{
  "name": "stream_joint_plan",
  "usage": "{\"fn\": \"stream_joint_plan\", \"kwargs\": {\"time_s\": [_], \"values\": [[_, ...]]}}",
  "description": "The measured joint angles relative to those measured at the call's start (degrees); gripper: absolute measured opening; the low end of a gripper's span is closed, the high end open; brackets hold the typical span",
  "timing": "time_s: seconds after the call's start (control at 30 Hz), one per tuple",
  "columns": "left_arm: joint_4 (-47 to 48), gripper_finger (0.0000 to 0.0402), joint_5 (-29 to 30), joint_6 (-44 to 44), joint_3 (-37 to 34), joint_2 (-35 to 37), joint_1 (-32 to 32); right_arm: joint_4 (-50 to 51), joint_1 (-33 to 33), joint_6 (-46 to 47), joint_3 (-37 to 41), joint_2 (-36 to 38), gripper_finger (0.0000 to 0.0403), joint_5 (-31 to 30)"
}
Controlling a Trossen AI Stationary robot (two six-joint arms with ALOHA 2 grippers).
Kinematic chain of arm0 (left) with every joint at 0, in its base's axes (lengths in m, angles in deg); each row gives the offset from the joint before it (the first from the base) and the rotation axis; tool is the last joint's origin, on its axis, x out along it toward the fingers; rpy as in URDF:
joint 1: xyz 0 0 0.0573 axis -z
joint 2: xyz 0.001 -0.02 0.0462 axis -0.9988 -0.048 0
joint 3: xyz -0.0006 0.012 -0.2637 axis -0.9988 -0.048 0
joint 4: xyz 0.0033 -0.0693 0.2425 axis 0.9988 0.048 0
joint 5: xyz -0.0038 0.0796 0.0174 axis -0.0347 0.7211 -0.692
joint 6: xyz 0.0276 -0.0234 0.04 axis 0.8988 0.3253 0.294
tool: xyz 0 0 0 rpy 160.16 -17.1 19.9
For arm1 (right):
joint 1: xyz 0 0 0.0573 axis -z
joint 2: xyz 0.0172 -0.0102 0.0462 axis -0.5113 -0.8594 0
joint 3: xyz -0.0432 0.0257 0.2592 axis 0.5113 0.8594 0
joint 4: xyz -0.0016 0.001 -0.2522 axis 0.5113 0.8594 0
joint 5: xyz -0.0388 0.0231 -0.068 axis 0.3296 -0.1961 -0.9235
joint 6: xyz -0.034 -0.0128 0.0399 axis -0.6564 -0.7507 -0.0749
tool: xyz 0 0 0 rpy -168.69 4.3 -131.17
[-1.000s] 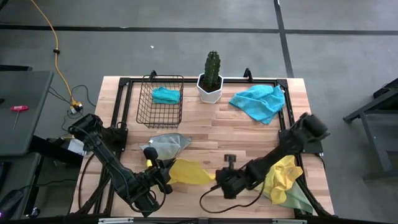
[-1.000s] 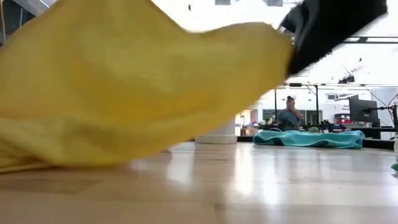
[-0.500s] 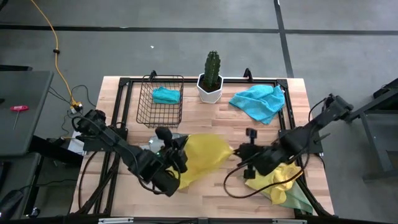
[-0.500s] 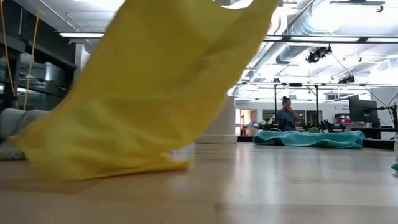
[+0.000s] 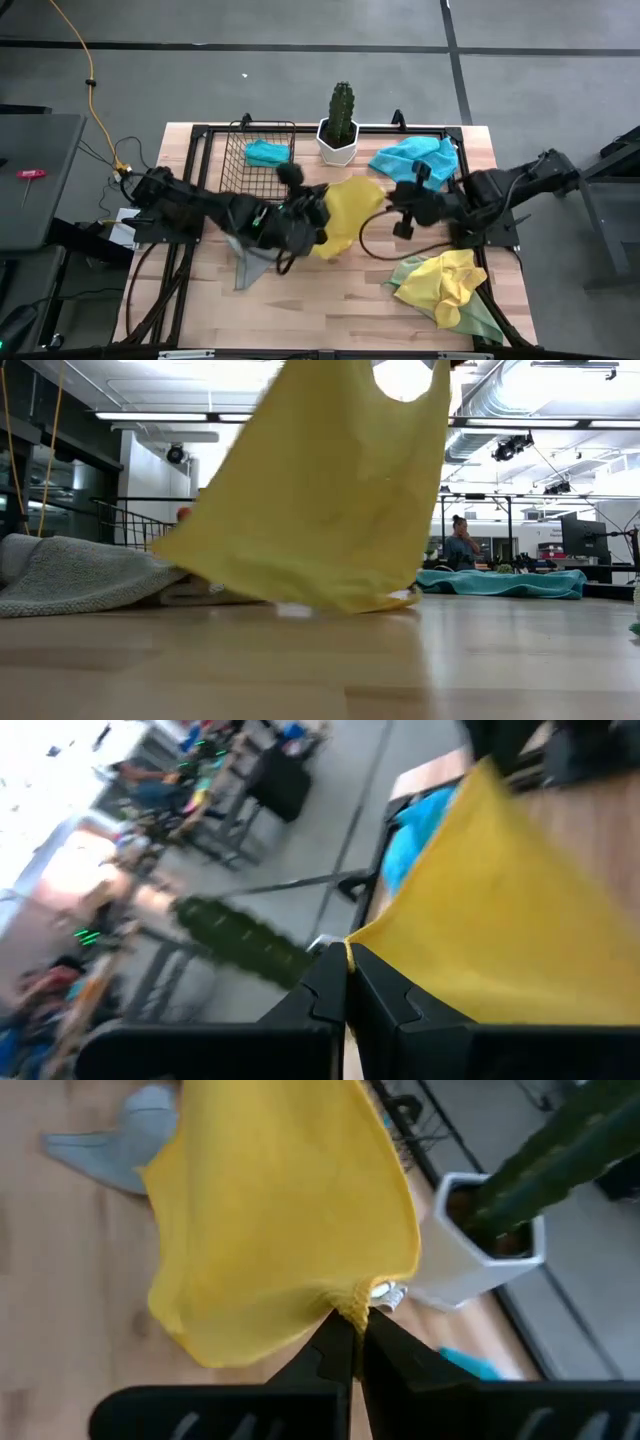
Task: Fold microfiber towels
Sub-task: Fold the left yellow microfiber towel on the table
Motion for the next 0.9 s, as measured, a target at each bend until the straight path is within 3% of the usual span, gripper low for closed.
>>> {"fn": "stream_joint_plan", "kwargs": {"time_s": [0.27, 0.53, 0.67, 0.9], "values": [[-20.66, 0.0000, -11.70, 12.80, 0.00, 0.03, -7.07, 6.49, 6.39, -5.67, -9.11, 0.01, 0.0000, -0.52], [-23.95, 0.0000, -16.12, 15.55, -2.11, 3.52, -9.38, 15.08, 7.17, -3.04, -14.00, 0.04, 0.0000, -6.59], [-23.93, 0.0000, -16.19, 15.40, -8.36, 7.32, -10.38, 15.42, 7.16, -1.06, -13.16, -0.28, 0.0000, -6.38], [-30.93, 0.0000, -19.64, 15.83, -26.81, 16.15, -10.87, 15.79, 4.81, 5.71, -5.87, -0.38, 0.0000, -3.56]]}}
